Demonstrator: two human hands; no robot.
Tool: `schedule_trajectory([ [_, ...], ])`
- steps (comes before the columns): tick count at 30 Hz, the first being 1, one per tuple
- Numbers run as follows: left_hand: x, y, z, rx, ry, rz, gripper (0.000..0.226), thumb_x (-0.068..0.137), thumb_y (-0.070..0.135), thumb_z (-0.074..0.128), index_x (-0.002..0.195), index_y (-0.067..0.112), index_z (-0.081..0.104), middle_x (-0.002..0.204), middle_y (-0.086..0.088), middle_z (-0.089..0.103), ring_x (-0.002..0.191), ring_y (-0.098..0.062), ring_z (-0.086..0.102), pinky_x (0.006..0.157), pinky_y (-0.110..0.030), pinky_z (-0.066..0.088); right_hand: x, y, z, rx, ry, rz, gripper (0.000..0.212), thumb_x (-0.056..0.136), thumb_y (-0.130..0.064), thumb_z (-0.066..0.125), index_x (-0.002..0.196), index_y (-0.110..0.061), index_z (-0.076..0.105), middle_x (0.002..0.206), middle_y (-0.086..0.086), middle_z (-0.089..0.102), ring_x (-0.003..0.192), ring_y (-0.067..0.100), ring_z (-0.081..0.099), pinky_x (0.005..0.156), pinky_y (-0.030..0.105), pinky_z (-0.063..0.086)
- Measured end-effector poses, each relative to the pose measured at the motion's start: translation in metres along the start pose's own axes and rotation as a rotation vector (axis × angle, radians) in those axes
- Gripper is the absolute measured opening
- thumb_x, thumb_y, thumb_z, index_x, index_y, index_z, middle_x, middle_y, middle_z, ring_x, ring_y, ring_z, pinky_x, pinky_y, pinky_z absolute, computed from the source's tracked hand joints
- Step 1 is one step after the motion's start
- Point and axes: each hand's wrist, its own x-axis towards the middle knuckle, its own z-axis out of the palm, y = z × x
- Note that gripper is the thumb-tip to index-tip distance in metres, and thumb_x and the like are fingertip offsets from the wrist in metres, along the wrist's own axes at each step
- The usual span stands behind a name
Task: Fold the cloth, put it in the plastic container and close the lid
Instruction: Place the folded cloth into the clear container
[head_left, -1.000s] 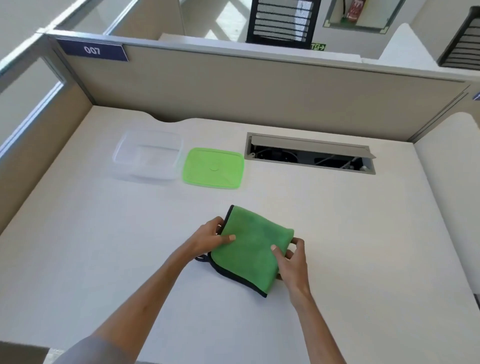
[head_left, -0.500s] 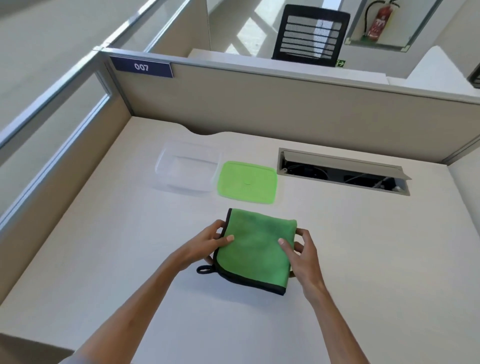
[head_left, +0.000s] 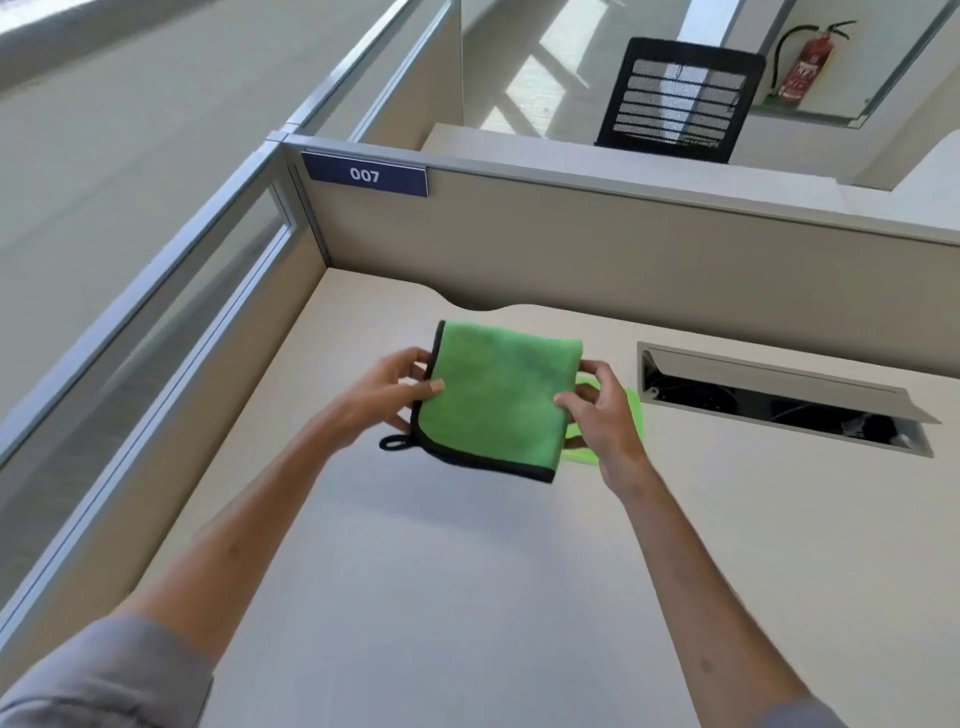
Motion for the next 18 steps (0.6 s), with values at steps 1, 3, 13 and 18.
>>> schedule_trajectory([
  [1, 0.011, 0.003, -0.012, 0.0, 0.027, 0.015, 0.029, 0.109, 0.021, 0.071, 0.137, 0.017, 0.067, 0.126, -0.008, 0.073, 0.101, -0.017, 0.082, 0.069, -0.039, 0.071, 0.012, -0.009, 0.008, -0.006, -0.001, -0.02, 0.038, 0.097, -0.004, 0.067, 0.13, -0.022, 0.059, 0.109, 0.008, 0.08, 0.068, 0.004, 0.075, 0.051, 0.03, 0.06],
  [3, 0.035, 0.007, -0.034, -0.006, 0.074, 0.026, 0.029, 0.108, 0.019, 0.073, 0.136, 0.014, 0.067, 0.123, -0.009, 0.074, 0.09, -0.01, 0.083, 0.064, -0.033, 0.069, 0.035, -0.024, 0.026, -0.019, 0.001, -0.047, 0.038, 0.098, -0.004, 0.068, 0.132, -0.02, 0.058, 0.112, 0.01, 0.079, 0.075, 0.011, 0.077, 0.054, 0.033, 0.063],
  [13, 0.103, -0.021, -0.053, 0.177, 0.196, 0.014, 0.032, 0.1, 0.019, 0.084, 0.129, 0.015, 0.073, 0.109, -0.004, 0.082, 0.093, -0.022, 0.078, 0.079, -0.034, 0.059, 0.096, 0.0, 0.074, -0.278, 0.144, -0.107, 0.037, 0.102, -0.012, 0.071, 0.134, -0.022, 0.056, 0.116, 0.008, 0.076, 0.099, 0.032, 0.079, 0.086, 0.058, 0.067],
  [18, 0.108, -0.033, -0.047, 0.37, 0.24, 0.037, 0.034, 0.098, 0.025, 0.085, 0.13, 0.016, 0.076, 0.114, -0.002, 0.084, 0.101, -0.023, 0.076, 0.091, -0.039, 0.058, 0.1, 0.017, 0.077, -0.364, 0.191, -0.134, 0.039, 0.101, -0.016, 0.075, 0.137, -0.022, 0.06, 0.107, 0.003, 0.078, 0.08, 0.01, 0.073, 0.072, 0.033, 0.054],
])
